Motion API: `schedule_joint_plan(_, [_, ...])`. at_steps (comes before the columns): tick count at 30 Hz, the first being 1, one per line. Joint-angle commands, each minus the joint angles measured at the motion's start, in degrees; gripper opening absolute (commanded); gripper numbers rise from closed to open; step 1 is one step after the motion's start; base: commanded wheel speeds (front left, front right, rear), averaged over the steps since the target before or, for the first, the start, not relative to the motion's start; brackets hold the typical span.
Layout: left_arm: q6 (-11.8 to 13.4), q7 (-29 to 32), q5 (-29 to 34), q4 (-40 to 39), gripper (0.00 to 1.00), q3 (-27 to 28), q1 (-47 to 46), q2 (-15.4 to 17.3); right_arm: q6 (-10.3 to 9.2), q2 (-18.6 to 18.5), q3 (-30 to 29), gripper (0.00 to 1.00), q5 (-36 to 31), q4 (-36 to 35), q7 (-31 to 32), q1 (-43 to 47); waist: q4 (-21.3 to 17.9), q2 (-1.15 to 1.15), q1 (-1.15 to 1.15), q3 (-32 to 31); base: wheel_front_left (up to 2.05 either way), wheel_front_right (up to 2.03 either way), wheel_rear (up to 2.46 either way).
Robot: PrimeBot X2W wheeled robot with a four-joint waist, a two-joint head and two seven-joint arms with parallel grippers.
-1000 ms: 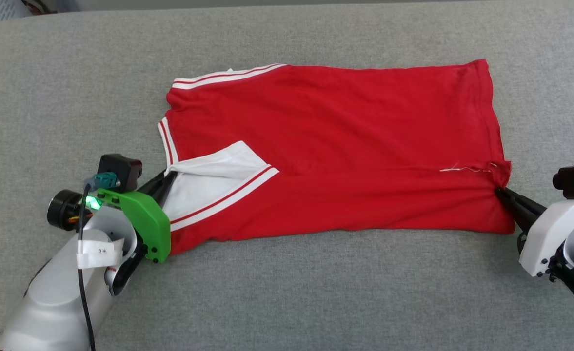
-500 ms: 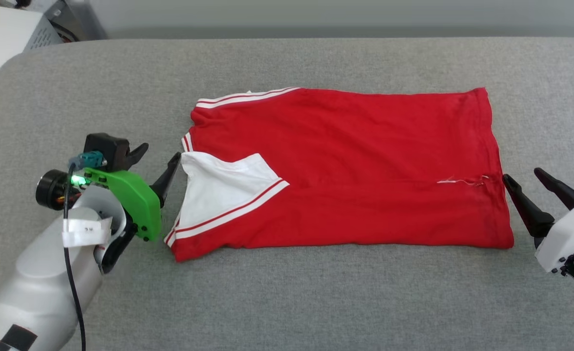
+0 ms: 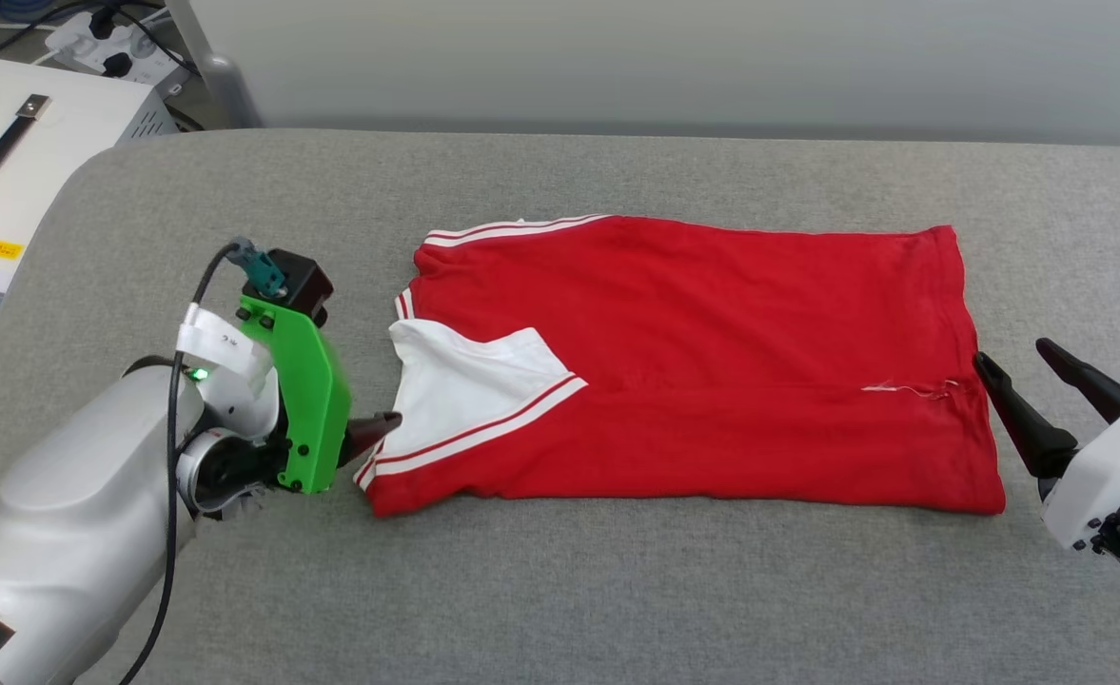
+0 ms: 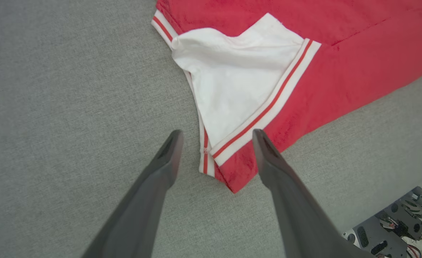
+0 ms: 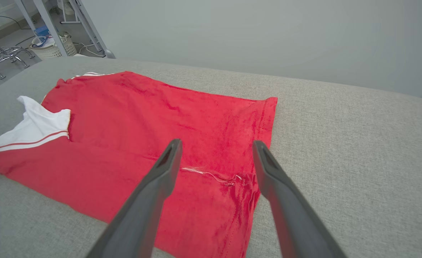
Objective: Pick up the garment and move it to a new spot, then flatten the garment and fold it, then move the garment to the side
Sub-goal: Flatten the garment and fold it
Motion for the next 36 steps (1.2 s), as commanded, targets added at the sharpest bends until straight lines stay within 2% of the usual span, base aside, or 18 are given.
schedule_joint_plan(1, [-0.15, 2.12, -1.11, -0.04, 1.00, -0.81, -0.88, -0.06, -0.03, 0.42, -0.59, 1.00, -0.71, -0.62, 0.58, 0.88, -0.55, 0.00, 0.00, 0.52, 0.00, 0.00, 0.00])
schedule_joint_plan(8, [-0.15, 6.52, -2.04, 3.16, 1.00, -3.80, -0.61, -0.91, -0.03, 2.24, -1.42, 1.00, -1.71, -2.17, 2.65, 0.15, -2.43, 0.00, 0.00, 2.67, 0.00, 0.00, 0.00])
schedule_joint_plan(15, [-0.15, 5.94, -2.26, 7.58, 1.00, -6.12, 0.42, -3.00, -0.03, 3.47, -1.26, 1.00, -2.51, -2.40, 3.60, -1.15, -3.71, 0.00, 0.00, 5.13, 0.00, 0.00, 0.00])
schedule_joint_plan(22, [-0.15, 5.93, -1.29, 9.15, 1.00, -10.34, 1.62, -3.23, -0.03, 3.51, -1.21, 1.00, -2.82, -2.41, 3.79, -2.39, -4.22, 0.00, 0.00, 6.06, 0.00, 0.00, 0.00])
schedule_joint_plan(23, [-0.15, 5.59, -1.47, 9.15, 0.43, -10.63, 1.75, -3.18, -0.03, 3.34, -1.35, 1.00, -2.90, -2.46, 3.78, -2.55, -4.20, 0.00, 0.00, 5.91, 0.00, 0.00, 0.00])
schedule_joint_plan(24, [-0.15, 4.99, -1.46, 8.90, 0.13, -10.85, 1.74, -3.06, -0.03, 3.16, -1.45, 1.00, -2.96, -2.56, 3.81, -2.70, -4.17, 0.00, 0.00, 5.75, 0.00, 0.00, 0.00])
schedule_joint_plan(25, [-0.15, 4.23, -1.50, 8.53, 0.00, -11.10, 1.74, -2.83, -0.03, 2.89, -1.66, 1.00, -3.01, -2.74, 3.84, -2.88, -4.09, 0.00, 0.00, 5.46, 0.00, 0.00, 0.00])
schedule_joint_plan(31, [-0.15, -0.52, 1.03, 5.38, 0.00, -12.66, 0.24, -0.29, -0.03, -0.70, -2.69, 1.00, -3.24, -4.77, 6.41, -4.50, -3.36, 0.00, 0.00, 3.41, 0.00, 0.00, 0.00])
schedule_joint_plan(36, [-0.15, -4.47, 1.82, 1.14, 0.00, -12.93, -1.24, 2.32, -0.03, -6.26, -0.95, 1.00, -2.49, -7.37, 14.96, -6.68, -2.60, 0.00, 0.00, 2.24, 0.00, 0.00, 0.00])
